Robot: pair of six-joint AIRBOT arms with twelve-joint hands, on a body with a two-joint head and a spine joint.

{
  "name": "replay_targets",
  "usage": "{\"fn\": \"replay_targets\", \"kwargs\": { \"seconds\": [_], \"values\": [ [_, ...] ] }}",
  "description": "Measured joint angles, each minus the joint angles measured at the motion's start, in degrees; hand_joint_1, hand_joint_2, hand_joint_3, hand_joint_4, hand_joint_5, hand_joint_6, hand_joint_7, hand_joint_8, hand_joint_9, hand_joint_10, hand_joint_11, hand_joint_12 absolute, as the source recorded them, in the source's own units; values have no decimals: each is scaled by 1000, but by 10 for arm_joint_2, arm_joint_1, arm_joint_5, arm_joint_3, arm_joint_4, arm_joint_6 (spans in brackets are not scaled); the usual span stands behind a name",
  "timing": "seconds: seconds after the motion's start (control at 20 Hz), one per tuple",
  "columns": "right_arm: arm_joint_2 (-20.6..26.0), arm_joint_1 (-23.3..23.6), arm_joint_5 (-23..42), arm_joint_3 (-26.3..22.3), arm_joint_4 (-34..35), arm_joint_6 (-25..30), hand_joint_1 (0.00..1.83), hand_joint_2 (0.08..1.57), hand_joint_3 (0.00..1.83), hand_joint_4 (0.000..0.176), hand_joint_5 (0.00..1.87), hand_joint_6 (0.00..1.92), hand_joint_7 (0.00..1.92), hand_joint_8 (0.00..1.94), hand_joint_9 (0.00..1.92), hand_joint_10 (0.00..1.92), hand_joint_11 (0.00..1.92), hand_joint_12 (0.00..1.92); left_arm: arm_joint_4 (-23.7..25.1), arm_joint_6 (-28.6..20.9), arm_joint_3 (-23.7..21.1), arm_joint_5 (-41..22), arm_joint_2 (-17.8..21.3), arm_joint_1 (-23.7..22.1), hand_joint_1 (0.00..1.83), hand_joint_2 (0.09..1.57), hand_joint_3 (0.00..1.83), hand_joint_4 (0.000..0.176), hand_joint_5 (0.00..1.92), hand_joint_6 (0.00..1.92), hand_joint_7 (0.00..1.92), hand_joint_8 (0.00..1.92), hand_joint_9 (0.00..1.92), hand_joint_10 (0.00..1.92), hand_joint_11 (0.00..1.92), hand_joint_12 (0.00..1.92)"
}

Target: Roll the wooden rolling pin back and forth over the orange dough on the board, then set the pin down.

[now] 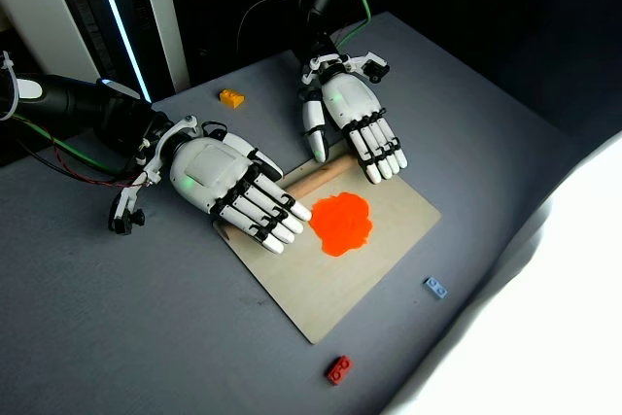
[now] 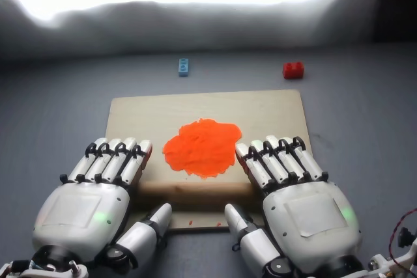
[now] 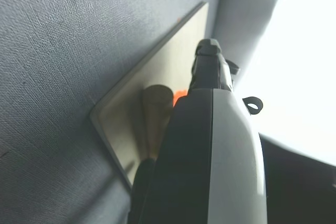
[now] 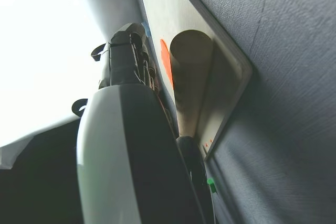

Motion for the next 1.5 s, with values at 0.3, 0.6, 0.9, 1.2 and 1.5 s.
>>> {"fn": "replay_targets", "kwargs": {
  "seconds": [0.3, 0.6, 0.9, 1.2, 1.5],
  "values": [
    [-6, 0, -4, 0, 0, 0, 0, 1530, 0, 0, 202, 9, 199, 6, 161, 6, 0, 463, -2, -5, 12, 5, -5, -9, 0, 1427, 57, 0, 0, 0, 0, 0, 0, 0, 0, 0],
    [-13, -9, -4, 3, 1, -1, 0, 1530, 0, 0, 212, 4, 204, 5, 167, 5, 0, 503, -3, -5, 16, 10, -6, -14, 0, 1428, 53, 0, 0, 0, 0, 0, 0, 0, 0, 0],
    [-15, -2, -2, 38, -2, 10, 0, 1530, 0, 0, 209, 1, 203, 4, 162, 5, 0, 439, -7, -5, 20, 9, -13, -16, 0, 1434, 52, 0, 0, 0, 0, 0, 0, 0, 0, 0],
    [-15, -1, 7, 51, 2, 14, 0, 1536, 1, 0, 199, 7, 190, 4, 148, 4, 0, 368, -10, -6, 23, 11, -19, -21, 0, 1438, 48, 0, 0, 0, 0, 0, 0, 0, 0, 0],
    [-16, 0, 17, 62, 2, 17, 0, 1533, 0, 0, 196, 0, 188, 0, 147, 0, 0, 397, -11, -8, 28, 10, -20, -21, 0, 1434, 42, 0, 0, 0, 0, 0, 0, 0, 0, 0]
  ]
}}
